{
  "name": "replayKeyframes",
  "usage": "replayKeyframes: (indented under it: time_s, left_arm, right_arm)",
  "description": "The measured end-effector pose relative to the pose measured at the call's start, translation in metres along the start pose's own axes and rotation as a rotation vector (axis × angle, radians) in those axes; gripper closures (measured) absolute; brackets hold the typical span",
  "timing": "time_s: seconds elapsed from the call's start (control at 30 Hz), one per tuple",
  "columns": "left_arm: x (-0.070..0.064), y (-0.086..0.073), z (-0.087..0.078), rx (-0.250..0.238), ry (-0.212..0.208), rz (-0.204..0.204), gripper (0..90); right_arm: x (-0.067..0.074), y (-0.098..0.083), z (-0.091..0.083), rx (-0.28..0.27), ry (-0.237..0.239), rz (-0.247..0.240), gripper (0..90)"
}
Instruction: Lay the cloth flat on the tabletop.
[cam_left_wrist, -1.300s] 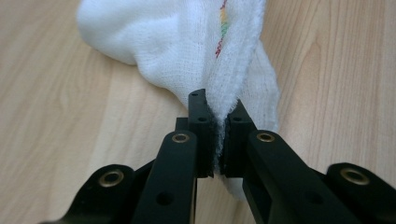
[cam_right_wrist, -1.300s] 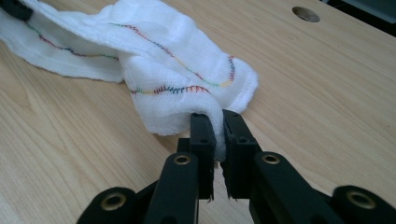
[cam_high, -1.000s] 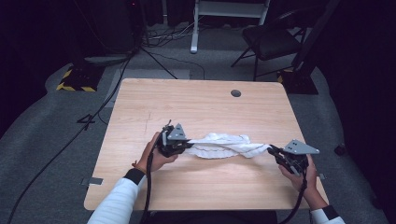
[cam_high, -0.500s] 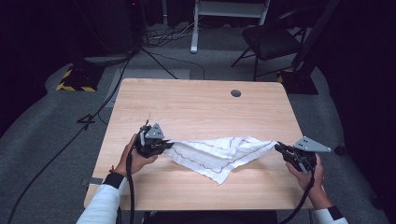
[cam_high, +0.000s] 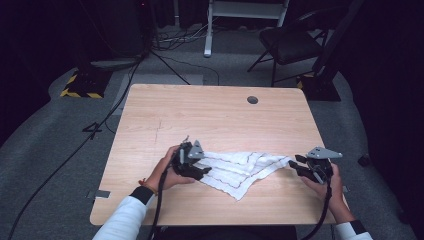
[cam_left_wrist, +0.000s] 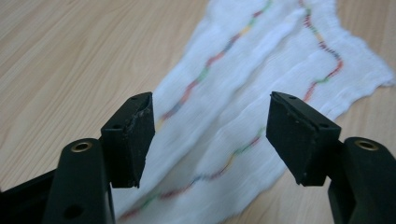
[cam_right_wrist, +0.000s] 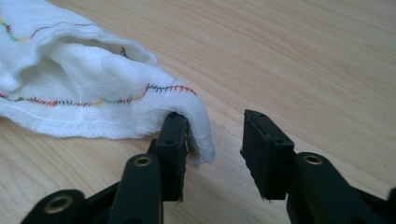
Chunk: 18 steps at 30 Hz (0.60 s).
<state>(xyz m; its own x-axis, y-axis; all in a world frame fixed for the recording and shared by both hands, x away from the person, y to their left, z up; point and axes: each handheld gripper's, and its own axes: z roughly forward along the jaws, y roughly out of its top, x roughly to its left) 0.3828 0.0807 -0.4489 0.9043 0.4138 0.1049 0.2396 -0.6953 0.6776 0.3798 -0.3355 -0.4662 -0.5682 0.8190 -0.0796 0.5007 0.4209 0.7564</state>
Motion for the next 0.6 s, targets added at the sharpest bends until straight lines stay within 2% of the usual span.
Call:
replayKeyframes:
  time_s: [0.07, 0.13, 0.23, 0.4, 0.5, 0.6]
  left_arm:
    - [-0.008, 0.011, 0.011, 0.002, -0.020, 0.030, 32.0]
    - [-0.014, 0.021, 0.023, 0.003, -0.051, 0.053, 31.1]
    - [-0.020, 0.034, 0.040, 0.024, -0.068, 0.077, 31.9]
    - [-0.021, 0.044, 0.062, 0.028, -0.062, 0.090, 33.5]
    - [-0.020, 0.047, 0.071, 0.030, -0.035, 0.075, 35.4]
    - [-0.016, 0.049, 0.076, 0.024, -0.060, 0.061, 41.5]
  right_arm:
    - [-0.002, 0.001, -0.001, 0.015, 0.047, -0.007, 49.2]
    - [-0.001, 0.002, -0.001, 0.046, 0.104, -0.034, 40.7]
    - [0.002, 0.002, -0.001, 0.089, 0.146, -0.057, 33.9]
    - [0.001, 0.006, -0.007, 0.060, 0.164, -0.038, 29.5]
    - [0.001, 0.005, -0.005, 0.027, 0.155, -0.016, 33.1]
    - [-0.001, 0.005, -0.001, -0.008, 0.124, 0.026, 39.4]
